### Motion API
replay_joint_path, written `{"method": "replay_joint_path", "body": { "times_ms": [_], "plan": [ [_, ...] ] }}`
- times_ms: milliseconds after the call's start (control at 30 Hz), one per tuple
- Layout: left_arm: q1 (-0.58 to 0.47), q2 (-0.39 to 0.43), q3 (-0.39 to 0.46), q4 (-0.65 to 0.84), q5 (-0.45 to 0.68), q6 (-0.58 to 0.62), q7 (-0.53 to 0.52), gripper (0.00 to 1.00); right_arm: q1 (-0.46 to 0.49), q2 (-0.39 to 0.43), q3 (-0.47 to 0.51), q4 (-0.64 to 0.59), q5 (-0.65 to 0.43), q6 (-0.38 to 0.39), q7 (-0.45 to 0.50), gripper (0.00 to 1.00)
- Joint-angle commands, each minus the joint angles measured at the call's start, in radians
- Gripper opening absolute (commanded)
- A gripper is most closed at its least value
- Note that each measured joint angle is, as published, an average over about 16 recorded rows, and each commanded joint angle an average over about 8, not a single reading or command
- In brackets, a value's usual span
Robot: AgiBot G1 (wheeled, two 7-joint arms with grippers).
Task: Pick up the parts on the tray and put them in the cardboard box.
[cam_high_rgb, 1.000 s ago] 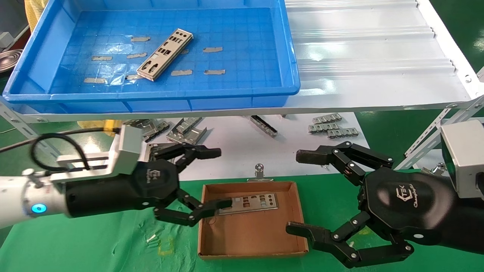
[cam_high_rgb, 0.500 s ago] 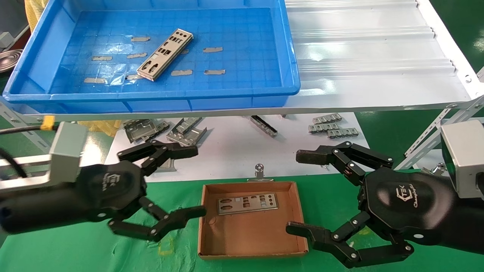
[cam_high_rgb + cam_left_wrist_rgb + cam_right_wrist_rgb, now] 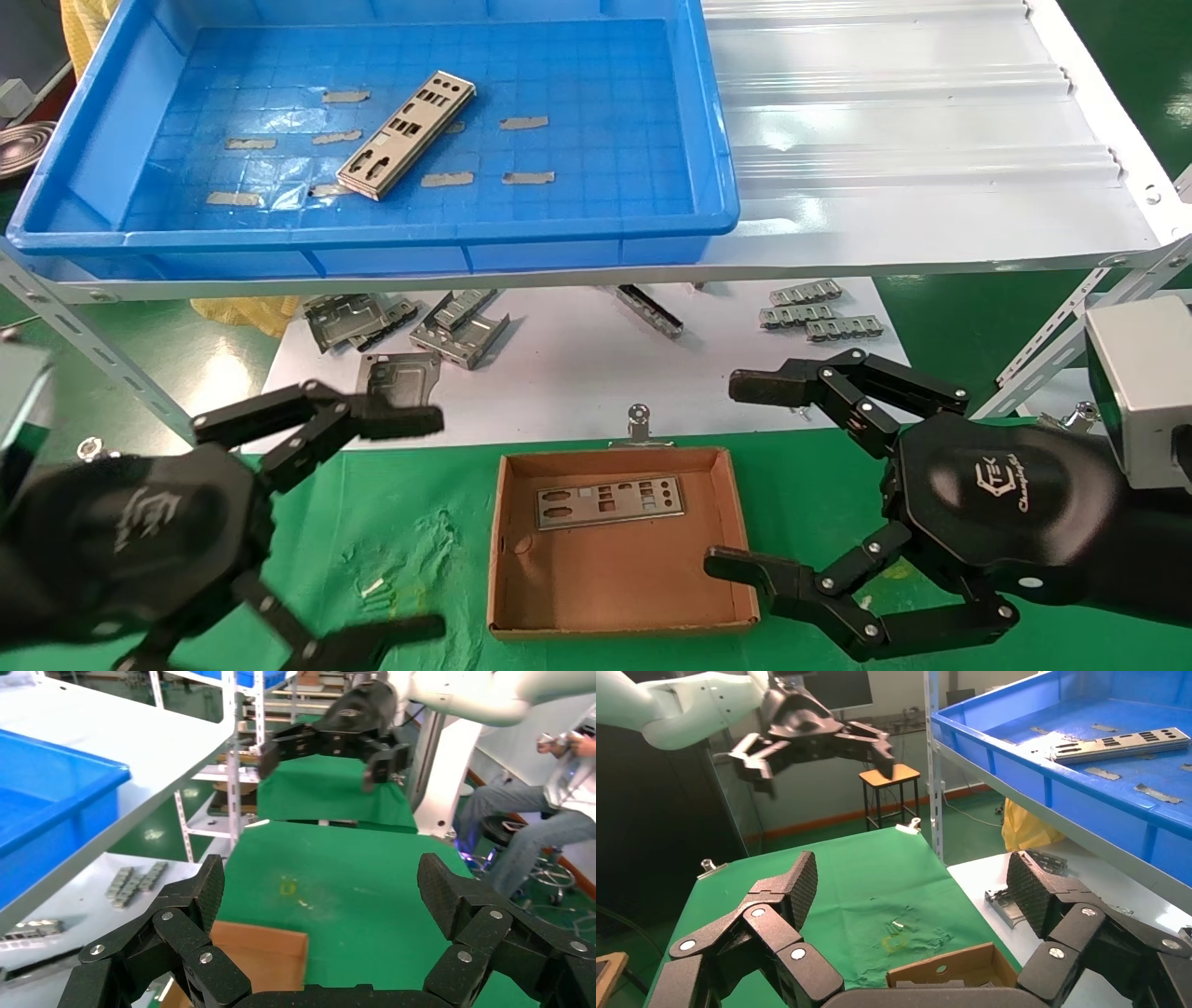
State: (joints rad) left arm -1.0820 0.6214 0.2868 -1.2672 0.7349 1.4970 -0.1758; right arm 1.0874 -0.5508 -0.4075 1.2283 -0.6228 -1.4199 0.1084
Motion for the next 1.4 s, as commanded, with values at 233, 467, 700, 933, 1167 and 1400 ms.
{"method": "replay_joint_path", "body": {
  "times_ms": [233, 467, 700, 933, 1167, 1400],
  "plan": [
    [0.020, -0.027, -0.020, -0.047, -0.016, -0.001, -0.020, 1.00, 0.000, 0.000, 0.000, 0.000, 0.000, 0.000, 0.000, 1.00],
    [0.014, -0.019, -0.014, -0.032, -0.011, -0.001, -0.015, 1.00, 0.000, 0.000, 0.000, 0.000, 0.000, 0.000, 0.000, 1.00],
    [0.010, -0.014, -0.010, -0.023, -0.007, -0.002, -0.013, 1.00, 0.000, 0.000, 0.000, 0.000, 0.000, 0.000, 0.000, 1.00],
    [0.008, -0.011, -0.008, -0.018, -0.005, -0.002, -0.011, 1.00, 0.000, 0.000, 0.000, 0.000, 0.000, 0.000, 0.000, 1.00],
    [0.007, -0.009, -0.007, -0.015, -0.004, -0.002, -0.010, 1.00, 0.000, 0.000, 0.000, 0.000, 0.000, 0.000, 0.000, 1.00],
    [0.007, -0.009, -0.006, -0.013, -0.004, -0.002, -0.010, 1.00, 0.000, 0.000, 0.000, 0.000, 0.000, 0.000, 0.000, 1.00]
  ]
}}
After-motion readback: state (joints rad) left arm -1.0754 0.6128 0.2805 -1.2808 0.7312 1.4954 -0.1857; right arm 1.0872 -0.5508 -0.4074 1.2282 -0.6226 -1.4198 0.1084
